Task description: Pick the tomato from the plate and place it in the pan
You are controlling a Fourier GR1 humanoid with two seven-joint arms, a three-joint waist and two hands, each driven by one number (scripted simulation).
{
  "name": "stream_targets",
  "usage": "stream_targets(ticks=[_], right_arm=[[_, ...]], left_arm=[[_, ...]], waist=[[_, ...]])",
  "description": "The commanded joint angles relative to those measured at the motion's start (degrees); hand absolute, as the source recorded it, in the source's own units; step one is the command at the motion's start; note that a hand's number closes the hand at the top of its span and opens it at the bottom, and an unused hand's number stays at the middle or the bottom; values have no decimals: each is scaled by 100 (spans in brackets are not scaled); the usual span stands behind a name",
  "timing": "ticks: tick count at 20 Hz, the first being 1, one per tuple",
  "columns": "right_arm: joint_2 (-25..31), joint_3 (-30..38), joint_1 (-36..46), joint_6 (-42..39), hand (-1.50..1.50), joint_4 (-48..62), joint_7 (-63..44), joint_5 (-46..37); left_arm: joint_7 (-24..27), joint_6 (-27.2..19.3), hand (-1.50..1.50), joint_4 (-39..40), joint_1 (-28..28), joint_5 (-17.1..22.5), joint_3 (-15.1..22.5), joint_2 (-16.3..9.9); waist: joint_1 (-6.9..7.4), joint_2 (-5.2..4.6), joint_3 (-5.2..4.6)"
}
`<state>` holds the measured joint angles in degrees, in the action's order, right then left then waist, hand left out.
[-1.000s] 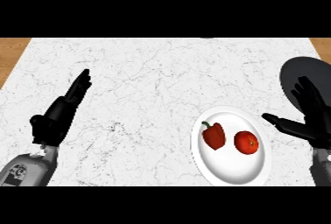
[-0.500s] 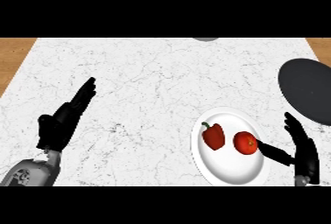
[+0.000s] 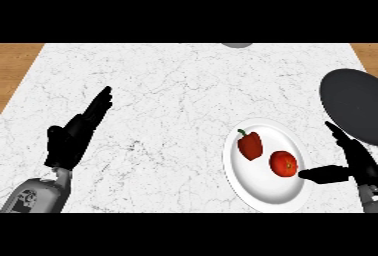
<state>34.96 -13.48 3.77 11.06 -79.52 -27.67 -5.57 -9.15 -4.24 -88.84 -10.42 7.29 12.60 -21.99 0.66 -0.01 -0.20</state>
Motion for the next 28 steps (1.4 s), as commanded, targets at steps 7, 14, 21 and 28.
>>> stream_targets(ticks=[7,14,21,28], right_arm=[[256,-560,1471,-2725,-150,-385,-2761,1129],[-252,-596,1830,-2888,-150,-506,-3791,1043],[-388,-806,1897,-2932,-150,-225,-3873,682],[-666,-968,1523,-2773,-150,-12,-3564,259]], left_arm=[[153,-29,0,-62,208,-222,105,137],[51,285,0,-134,165,-187,-306,24],[-344,361,0,-17,-243,-88,-510,219],[-588,152,0,-374,-81,-565,-197,560]], waist=[[52,2,10],[-50,10,16],[-69,0,17],[-71,5,20]])
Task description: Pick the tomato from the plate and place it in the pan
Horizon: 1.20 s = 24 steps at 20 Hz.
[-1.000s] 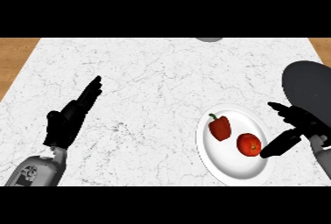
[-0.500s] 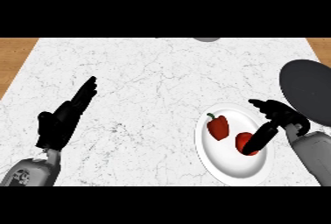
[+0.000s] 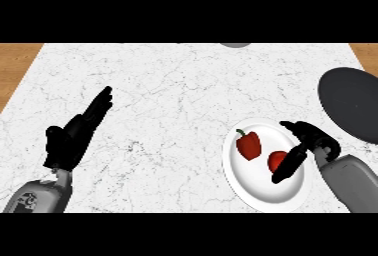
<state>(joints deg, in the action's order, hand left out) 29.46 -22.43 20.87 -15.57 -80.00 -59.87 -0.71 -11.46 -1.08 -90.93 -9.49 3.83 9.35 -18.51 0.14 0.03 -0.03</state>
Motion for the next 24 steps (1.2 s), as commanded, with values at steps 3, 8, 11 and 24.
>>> stream_targets(ticks=[3,8,11,24], right_arm=[[-115,46,-312,-171,-150,-176,-516,-362],[-349,124,-572,-114,-150,26,-39,-841],[-558,201,-646,-303,-150,-74,-29,-848],[-897,97,-485,-424,150,519,745,-1250]], left_arm=[[121,279,0,19,197,-54,-212,-35],[-49,354,0,-125,136,-137,-308,136],[181,275,0,116,59,-380,-336,323],[-446,530,0,-579,270,-151,-552,176]], waist=[[-15,4,1],[-8,1,2],[-18,0,2],[29,8,4]])
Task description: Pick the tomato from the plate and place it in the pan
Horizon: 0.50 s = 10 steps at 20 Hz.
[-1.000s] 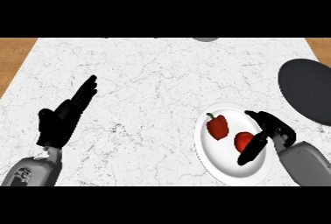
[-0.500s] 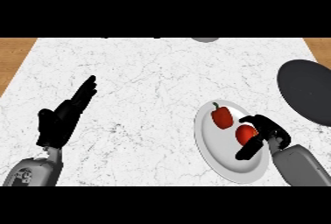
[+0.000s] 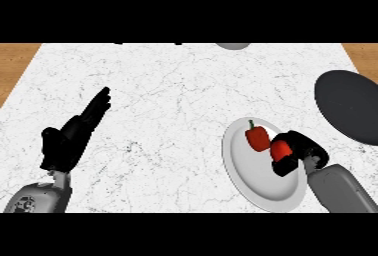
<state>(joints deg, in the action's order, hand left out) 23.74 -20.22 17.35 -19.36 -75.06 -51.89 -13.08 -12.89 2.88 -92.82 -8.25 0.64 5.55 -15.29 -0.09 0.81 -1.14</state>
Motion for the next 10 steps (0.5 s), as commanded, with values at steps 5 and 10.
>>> stream_targets(ticks=[5,10], right_arm=[[-266,133,-265,145,150,-615,-152,-536],[553,-426,-833,570,150,-2352,1233,-1363]], left_arm=[[203,126,0,-36,282,-130,-73,159],[161,109,0,75,218,-30,-302,-17]], waist=[[6,-75,112],[-182,-4,111]])
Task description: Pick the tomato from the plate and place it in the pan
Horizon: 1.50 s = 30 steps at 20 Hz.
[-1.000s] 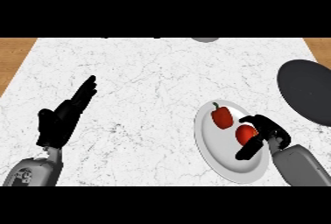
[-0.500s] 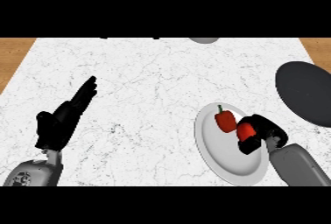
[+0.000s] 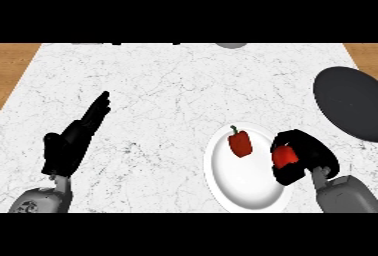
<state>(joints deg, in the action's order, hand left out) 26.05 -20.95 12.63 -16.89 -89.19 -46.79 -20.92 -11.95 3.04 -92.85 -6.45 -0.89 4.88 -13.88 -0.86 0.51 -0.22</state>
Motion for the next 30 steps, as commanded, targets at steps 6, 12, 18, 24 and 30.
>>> stream_targets(ticks=[6,12,18,24,30], right_arm=[[1253,-159,-668,1095,150,-2757,1452,-1581],[1324,442,-1708,2140,150,-4084,1620,-2076],[1026,1504,-2743,2894,150,-3699,2453,-1723],[546,2314,-2210,3162,150,-2277,3594,-488],[537,2734,-906,2945,150,-407,4220,-448]], left_arm=[[-112,-50,0,48,2,18,-180,-62],[119,5,0,33,117,-43,-91,18],[394,373,0,285,130,215,-431,-166],[119,173,0,132,-111,-92,-175,86],[461,409,0,279,57,-121,-212,79]], waist=[[-299,65,22],[-126,-3,24],[-2,-42,26],[72,-57,30],[143,-64,24]])
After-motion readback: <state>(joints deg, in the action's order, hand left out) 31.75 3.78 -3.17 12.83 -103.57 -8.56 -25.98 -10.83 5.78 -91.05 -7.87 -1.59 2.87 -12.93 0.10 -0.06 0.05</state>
